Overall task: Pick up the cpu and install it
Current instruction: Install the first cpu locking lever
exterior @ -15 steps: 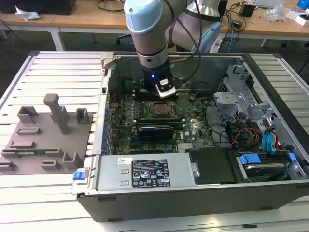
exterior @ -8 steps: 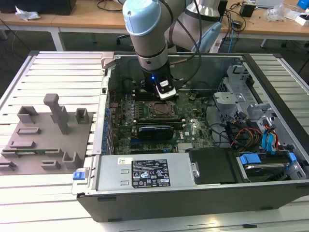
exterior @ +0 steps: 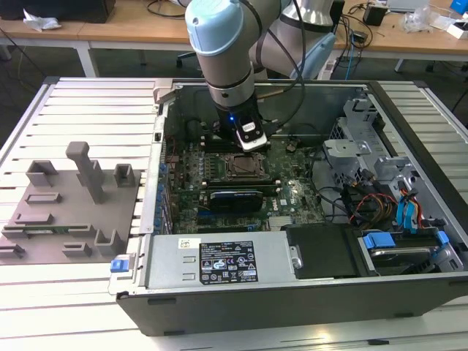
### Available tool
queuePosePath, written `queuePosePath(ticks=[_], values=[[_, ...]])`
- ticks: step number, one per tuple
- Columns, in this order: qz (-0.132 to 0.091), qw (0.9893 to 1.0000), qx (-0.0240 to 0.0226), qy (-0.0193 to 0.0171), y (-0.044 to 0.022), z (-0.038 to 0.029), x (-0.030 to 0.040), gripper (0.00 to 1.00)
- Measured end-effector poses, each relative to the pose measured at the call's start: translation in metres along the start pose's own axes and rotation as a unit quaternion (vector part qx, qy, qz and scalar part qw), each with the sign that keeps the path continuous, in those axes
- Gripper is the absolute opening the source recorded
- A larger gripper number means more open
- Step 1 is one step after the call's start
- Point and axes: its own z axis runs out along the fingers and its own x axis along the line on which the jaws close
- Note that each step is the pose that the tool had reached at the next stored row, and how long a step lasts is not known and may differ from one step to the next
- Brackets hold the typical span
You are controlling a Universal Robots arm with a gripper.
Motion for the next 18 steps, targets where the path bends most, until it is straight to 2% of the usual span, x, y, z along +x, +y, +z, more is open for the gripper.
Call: queuePosePath(ticks=[2, 6, 9, 11, 13, 15, 16, 18], values=[[0.000, 1.0000, -0.0002, 0.0001, 0.0007, -0.0027, -0.0006, 0.11], [0.000, 1.0000, -0.0001, 0.0000, 0.0031, -0.0128, -0.0028, 0.11], [0.000, 1.0000, 0.0021, -0.0006, 0.0049, -0.0208, -0.0046, 0.11], [0.000, 1.0000, 0.0051, -0.0015, 0.0052, -0.0221, -0.0049, 0.11], [0.002, 0.9999, 0.0133, -0.0023, 0.0052, -0.0224, -0.0050, 0.11], [0.005, 0.9997, 0.0255, -0.0028, 0.0052, -0.0223, -0.0053, 0.11], [0.007, 0.9993, 0.0364, -0.0034, 0.0052, -0.0223, -0.0055, 0.11], [0.008, 0.9987, 0.0504, -0.0032, 0.0053, -0.0223, -0.0057, 0.11]])
